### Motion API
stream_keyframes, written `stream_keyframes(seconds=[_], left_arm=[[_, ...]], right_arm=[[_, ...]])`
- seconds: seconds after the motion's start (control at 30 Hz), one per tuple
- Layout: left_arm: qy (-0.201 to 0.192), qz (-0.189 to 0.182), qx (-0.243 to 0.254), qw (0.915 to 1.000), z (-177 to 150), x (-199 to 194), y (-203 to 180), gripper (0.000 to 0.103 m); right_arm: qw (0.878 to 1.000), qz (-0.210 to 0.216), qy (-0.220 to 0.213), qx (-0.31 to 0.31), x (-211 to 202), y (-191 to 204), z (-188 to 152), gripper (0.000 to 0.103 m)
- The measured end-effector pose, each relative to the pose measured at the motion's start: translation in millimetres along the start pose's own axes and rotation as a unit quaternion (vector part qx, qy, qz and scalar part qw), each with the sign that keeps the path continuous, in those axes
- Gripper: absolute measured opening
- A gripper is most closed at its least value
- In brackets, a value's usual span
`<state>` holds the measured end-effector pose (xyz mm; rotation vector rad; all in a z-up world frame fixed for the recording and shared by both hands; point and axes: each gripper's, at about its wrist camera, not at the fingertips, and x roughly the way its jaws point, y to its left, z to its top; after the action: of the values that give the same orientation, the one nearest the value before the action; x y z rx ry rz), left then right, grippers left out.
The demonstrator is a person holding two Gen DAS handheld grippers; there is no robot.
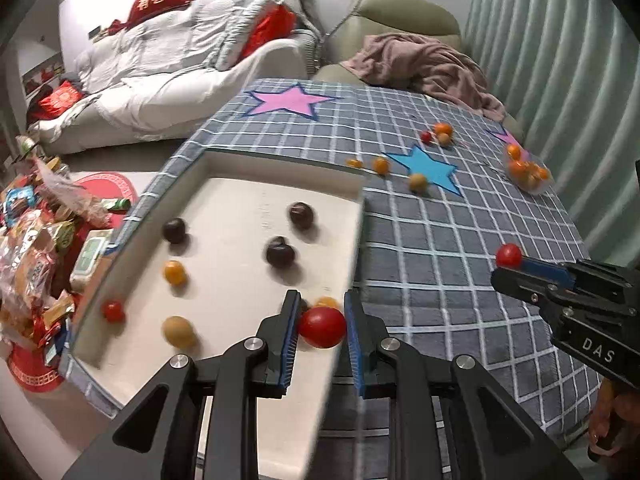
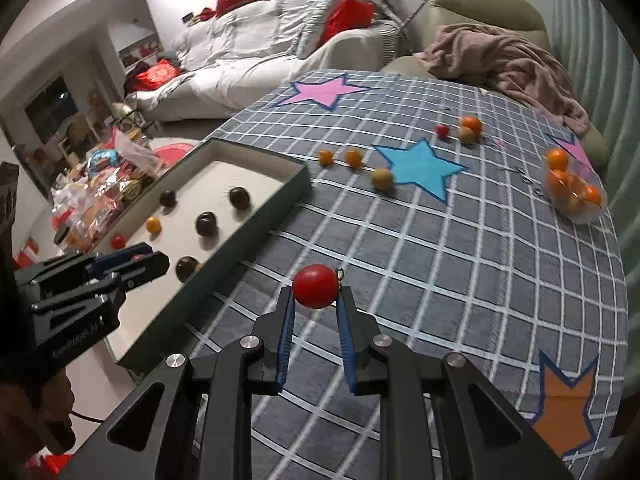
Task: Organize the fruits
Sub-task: 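Carry both red cherry tomatoes over the white tray, lowering them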
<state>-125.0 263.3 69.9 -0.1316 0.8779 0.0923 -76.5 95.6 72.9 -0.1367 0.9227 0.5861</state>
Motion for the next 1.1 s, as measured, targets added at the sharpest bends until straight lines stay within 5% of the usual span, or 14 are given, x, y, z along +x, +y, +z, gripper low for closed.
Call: stream_keyframes(seconds=[0.57,1.1], left_arm=[[0.001,0.062,-0.024,0.9978,37,24,64,0.024],[0.037,0.089,-0.016,0.9952,85,102,65,0.024]], right_arm=[[0.997,0.039,0.026,-0.062,47,63,64,0.023],[0.995,0.046,0.074,-0.055,138,66,114,0.023]])
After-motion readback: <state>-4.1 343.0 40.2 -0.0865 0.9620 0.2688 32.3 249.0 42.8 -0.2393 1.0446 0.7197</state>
